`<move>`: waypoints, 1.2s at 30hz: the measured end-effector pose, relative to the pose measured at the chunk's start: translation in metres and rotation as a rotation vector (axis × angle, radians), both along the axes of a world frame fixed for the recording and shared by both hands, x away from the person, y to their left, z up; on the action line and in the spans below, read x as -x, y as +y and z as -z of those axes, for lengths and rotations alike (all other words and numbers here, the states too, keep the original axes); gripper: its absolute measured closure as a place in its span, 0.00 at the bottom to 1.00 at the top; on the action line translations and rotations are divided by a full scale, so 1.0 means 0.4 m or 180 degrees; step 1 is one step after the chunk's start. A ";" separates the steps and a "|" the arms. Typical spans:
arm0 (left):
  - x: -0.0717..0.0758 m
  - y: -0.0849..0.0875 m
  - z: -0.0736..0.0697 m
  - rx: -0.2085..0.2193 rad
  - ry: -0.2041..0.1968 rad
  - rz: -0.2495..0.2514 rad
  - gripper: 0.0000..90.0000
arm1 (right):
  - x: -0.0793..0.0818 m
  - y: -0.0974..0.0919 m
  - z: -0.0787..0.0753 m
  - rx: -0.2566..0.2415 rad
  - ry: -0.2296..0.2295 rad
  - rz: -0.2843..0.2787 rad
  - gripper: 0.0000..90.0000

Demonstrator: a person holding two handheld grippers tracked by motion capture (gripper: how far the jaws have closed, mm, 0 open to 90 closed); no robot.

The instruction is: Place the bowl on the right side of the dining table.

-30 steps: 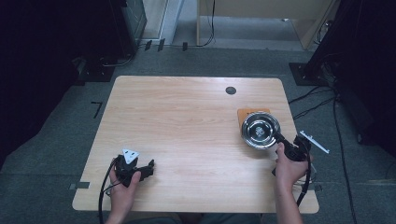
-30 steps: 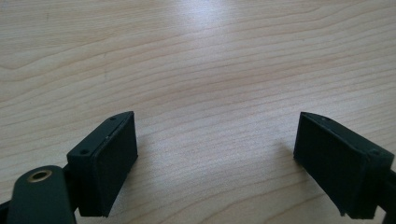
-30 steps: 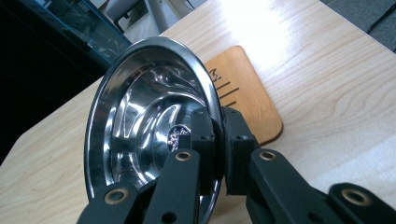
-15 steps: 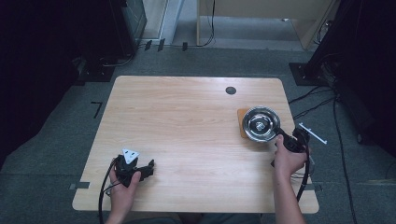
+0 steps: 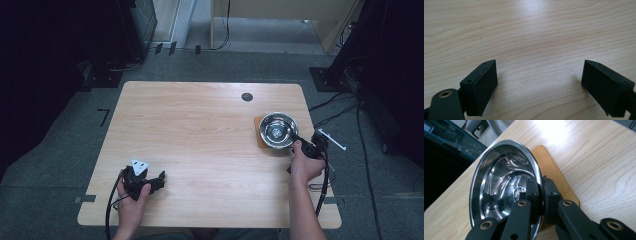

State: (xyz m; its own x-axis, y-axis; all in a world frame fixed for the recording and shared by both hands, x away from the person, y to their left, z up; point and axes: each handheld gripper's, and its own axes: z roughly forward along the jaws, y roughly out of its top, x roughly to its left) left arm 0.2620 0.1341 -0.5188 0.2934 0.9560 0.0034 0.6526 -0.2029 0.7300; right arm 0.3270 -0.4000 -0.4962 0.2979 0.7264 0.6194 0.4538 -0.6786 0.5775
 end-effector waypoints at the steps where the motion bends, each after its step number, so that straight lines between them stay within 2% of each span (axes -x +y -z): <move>1: 0.000 0.000 0.000 -0.0001 0.0001 0.0000 0.15 | -0.002 -0.001 0.003 -0.0022 0.0005 0.0017 0.96; 5: 0.000 0.000 0.000 0.0000 -0.0002 -0.0001 0.15 | -0.011 0.000 0.010 -0.0206 0.0074 0.0106 0.96; 16: 0.000 0.000 0.000 0.0000 -0.0001 -0.0001 0.15 | -0.024 0.006 0.013 -0.0574 0.0258 0.0401 0.96; 22: 0.000 0.000 0.000 0.0000 -0.0001 -0.0001 0.15 | -0.030 0.004 0.017 -0.0767 0.0307 0.0542 0.95; 31: 0.000 0.000 0.000 0.0005 -0.0004 -0.0005 0.15 | -0.034 0.014 0.008 -0.0740 0.0259 0.0624 0.92; 36: 0.000 0.000 0.000 0.0000 -0.0001 -0.0001 0.15 | -0.032 0.015 0.011 -0.0785 0.0216 0.0659 0.92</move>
State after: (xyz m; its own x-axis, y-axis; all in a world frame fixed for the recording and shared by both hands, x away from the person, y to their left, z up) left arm 0.2621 0.1341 -0.5188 0.2931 0.9561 0.0033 0.6526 -0.2026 0.7302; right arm 0.3399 -0.3939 -0.5008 0.4703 0.4766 0.7428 0.3235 -0.8761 0.3574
